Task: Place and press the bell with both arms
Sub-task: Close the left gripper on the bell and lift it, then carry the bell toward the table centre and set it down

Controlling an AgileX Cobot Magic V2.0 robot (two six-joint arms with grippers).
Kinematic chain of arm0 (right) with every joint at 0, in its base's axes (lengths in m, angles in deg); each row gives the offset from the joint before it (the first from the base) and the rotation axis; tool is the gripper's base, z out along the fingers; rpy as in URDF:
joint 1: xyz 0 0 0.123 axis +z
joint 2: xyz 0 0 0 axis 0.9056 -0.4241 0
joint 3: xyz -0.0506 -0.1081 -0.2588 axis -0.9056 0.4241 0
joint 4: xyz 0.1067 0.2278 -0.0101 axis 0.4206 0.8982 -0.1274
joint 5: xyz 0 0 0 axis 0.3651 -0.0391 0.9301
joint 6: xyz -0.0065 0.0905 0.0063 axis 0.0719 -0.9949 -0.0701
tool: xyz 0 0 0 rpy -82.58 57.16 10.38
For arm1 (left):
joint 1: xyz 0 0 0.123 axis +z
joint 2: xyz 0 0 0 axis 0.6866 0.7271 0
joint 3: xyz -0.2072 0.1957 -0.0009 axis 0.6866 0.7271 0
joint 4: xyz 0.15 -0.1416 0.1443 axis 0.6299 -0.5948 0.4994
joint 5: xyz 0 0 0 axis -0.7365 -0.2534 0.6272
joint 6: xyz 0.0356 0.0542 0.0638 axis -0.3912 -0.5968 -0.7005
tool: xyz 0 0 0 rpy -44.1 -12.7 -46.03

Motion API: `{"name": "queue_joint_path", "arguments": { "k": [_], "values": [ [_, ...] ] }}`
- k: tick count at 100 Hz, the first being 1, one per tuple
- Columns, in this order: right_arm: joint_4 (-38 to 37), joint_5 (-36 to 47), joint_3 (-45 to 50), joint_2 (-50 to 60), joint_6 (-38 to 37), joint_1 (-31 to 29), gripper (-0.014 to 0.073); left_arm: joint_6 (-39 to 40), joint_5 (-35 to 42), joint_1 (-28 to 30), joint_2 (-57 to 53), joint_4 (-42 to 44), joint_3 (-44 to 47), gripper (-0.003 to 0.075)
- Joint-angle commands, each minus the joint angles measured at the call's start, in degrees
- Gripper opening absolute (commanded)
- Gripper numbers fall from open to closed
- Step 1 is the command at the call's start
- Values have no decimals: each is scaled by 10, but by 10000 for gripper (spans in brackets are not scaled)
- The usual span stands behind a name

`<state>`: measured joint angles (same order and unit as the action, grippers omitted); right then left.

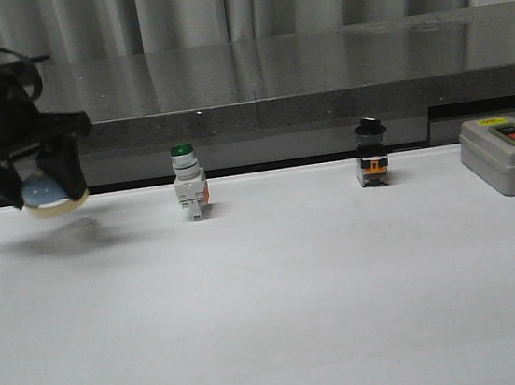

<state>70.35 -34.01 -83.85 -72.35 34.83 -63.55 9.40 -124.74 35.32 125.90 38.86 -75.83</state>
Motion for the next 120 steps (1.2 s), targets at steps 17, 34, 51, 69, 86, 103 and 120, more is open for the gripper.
{"name": "queue_joint_path", "arguments": {
  "k": [17, 34, 51, 69, 86, 103, 120],
  "values": [
    [-7, 46, -8, 9, 1, -3, -69, -14, -64, -33, -61, -9, -109, 293],
    [-7, 46, -8, 9, 1, -3, -69, -27, -91, -78, -61, -9, -147, 293],
    [-7, 46, -8, 9, 1, -3, -69, -27, -96, -134, -59, -9, -153, 293],
    [-7, 46, -8, 9, 1, -3, -69, -28, -92, -191, -39, -7, -153, 293],
    [-7, 46, -8, 9, 1, -3, -69, -28, -86, -222, -17, -9, -153, 293],
    [-7, 46, -8, 9, 1, -3, -69, -28, -73, -231, 16, -21, -153, 293],
    [-7, 46, -8, 9, 1, -3, -69, -28, -63, -233, 46, -44, -153, 293]
  ]
}}
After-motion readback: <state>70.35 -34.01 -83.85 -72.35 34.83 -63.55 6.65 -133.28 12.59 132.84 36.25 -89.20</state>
